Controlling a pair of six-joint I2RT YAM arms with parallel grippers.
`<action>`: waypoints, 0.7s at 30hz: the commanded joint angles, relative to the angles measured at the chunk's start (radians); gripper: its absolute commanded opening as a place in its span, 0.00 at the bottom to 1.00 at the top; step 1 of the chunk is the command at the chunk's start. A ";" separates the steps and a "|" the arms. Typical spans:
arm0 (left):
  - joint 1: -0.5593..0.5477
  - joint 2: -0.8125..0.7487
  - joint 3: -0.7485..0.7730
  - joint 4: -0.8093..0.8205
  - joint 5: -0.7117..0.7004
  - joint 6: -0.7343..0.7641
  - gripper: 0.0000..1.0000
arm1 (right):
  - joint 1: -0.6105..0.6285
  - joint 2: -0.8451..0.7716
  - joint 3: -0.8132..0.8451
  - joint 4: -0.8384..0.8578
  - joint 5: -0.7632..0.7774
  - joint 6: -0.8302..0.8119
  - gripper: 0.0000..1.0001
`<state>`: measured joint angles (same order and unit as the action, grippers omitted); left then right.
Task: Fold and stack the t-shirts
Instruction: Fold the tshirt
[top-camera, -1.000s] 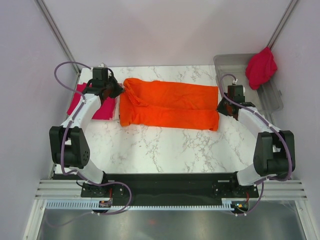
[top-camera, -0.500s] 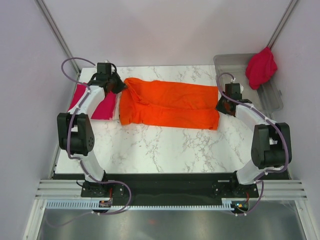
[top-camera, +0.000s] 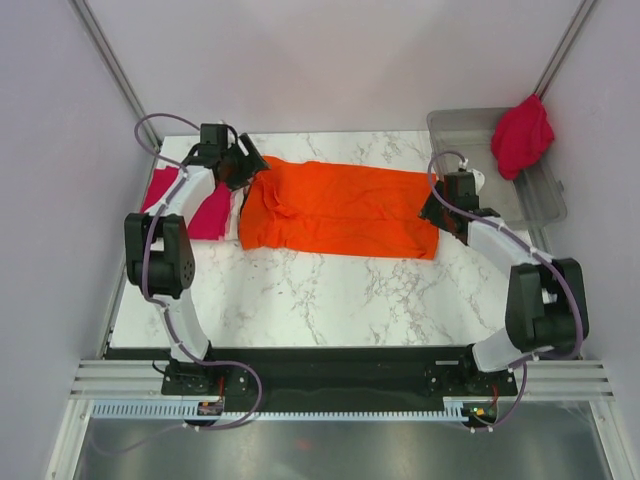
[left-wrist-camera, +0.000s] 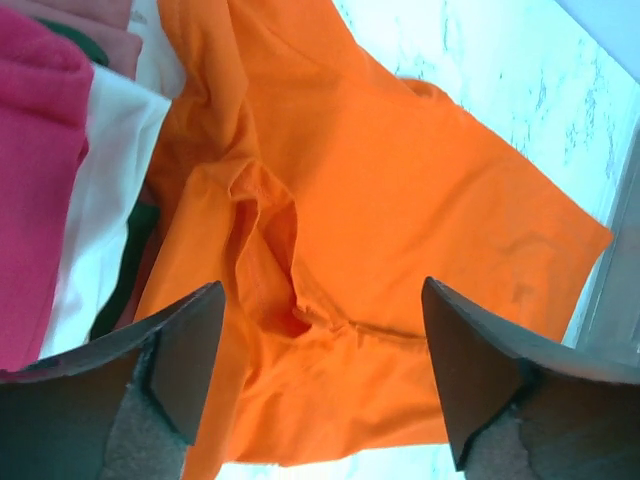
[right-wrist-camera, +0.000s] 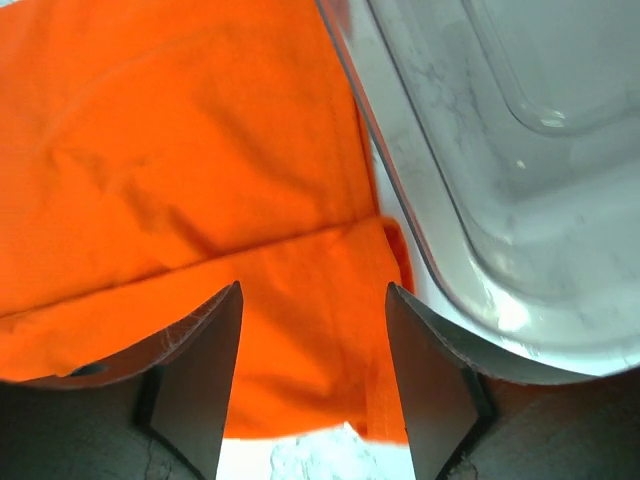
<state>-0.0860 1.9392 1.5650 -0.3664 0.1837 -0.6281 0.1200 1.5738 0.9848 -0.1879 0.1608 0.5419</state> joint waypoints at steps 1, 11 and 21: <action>-0.012 -0.170 -0.039 0.011 -0.033 0.042 0.89 | 0.013 -0.182 -0.096 0.070 0.036 0.067 0.69; 0.035 -0.491 -0.342 0.003 -0.081 -0.077 1.00 | 0.124 -0.475 -0.409 0.113 0.103 0.380 0.71; 0.052 -0.612 -0.536 0.003 -0.101 -0.082 1.00 | 0.179 -0.356 -0.506 0.234 0.158 0.569 0.65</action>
<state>-0.0349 1.3785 1.0565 -0.3714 0.1062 -0.6838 0.2974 1.1728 0.4900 -0.0505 0.2737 1.0138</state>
